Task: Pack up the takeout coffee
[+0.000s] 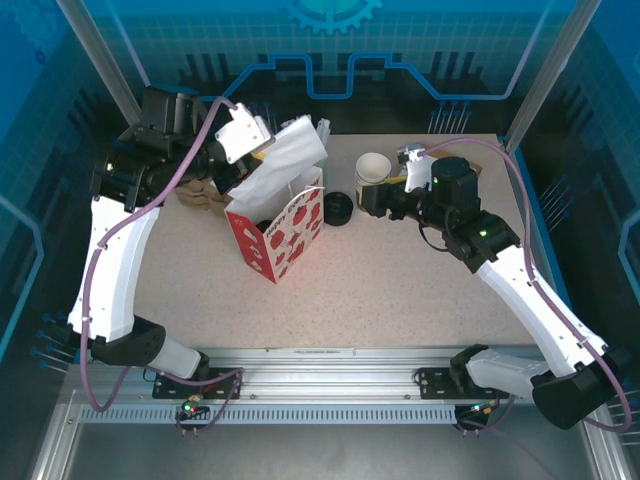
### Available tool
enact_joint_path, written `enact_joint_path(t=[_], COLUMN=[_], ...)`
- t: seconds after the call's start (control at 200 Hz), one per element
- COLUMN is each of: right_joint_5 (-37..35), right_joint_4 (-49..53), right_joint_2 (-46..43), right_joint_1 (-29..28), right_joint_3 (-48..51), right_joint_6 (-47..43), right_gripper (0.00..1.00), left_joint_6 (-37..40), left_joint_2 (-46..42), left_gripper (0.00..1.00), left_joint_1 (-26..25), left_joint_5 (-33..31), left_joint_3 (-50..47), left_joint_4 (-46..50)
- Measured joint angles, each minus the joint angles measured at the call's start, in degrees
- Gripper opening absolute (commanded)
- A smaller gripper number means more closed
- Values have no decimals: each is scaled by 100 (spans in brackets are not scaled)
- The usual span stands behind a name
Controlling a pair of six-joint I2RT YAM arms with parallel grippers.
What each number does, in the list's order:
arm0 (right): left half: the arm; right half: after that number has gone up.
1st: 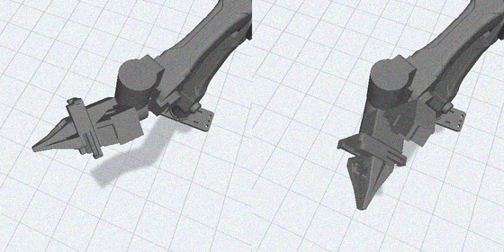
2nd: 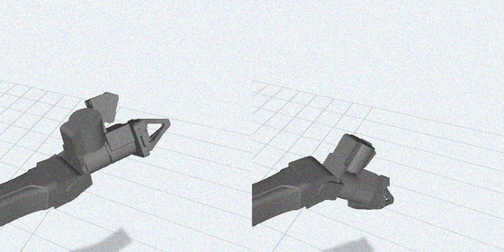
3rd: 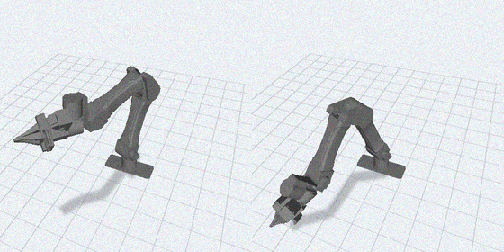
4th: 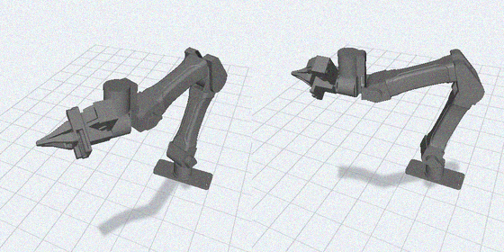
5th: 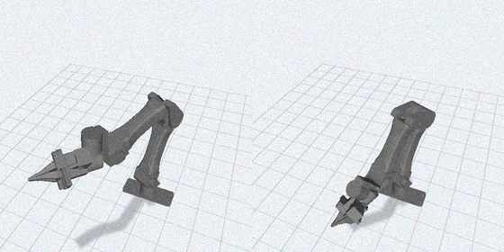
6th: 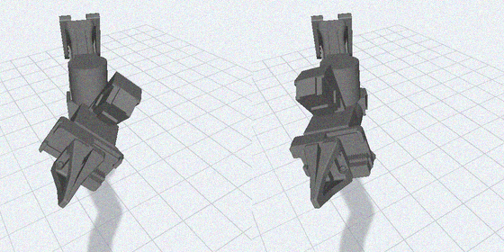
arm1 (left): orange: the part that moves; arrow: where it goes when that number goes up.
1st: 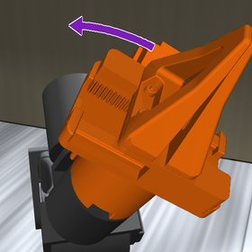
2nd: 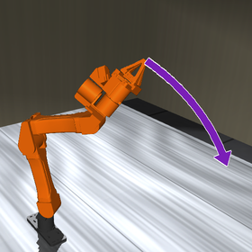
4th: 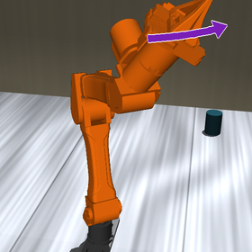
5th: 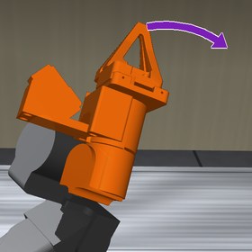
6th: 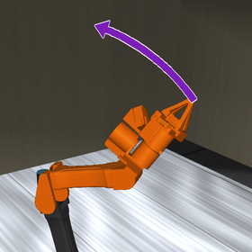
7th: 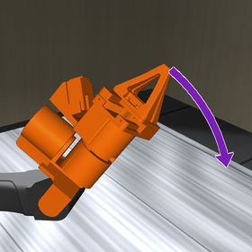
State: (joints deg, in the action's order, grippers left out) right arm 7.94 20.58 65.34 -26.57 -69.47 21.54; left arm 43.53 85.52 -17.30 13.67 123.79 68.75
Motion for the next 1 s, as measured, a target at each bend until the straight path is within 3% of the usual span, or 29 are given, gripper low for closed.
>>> enact_joint_path(t=[0.535, 1.0], right_joint_5=[0, 2], right_joint_4=[4, 85], right_joint_2=[2, -133], right_joint_1=[37, 37], right_joint_3=[-4, 57], right_joint_6=[-20, -15], right_gripper=[73, 73], left_joint_6=[-990, -1478], left_joint_2=[79, 612], left_gripper=[0, 0], left_joint_1=[2, 0], left_joint_5=[-1029, -896], left_joint_3=[-140, -339], left_joint_4=[216, 289])
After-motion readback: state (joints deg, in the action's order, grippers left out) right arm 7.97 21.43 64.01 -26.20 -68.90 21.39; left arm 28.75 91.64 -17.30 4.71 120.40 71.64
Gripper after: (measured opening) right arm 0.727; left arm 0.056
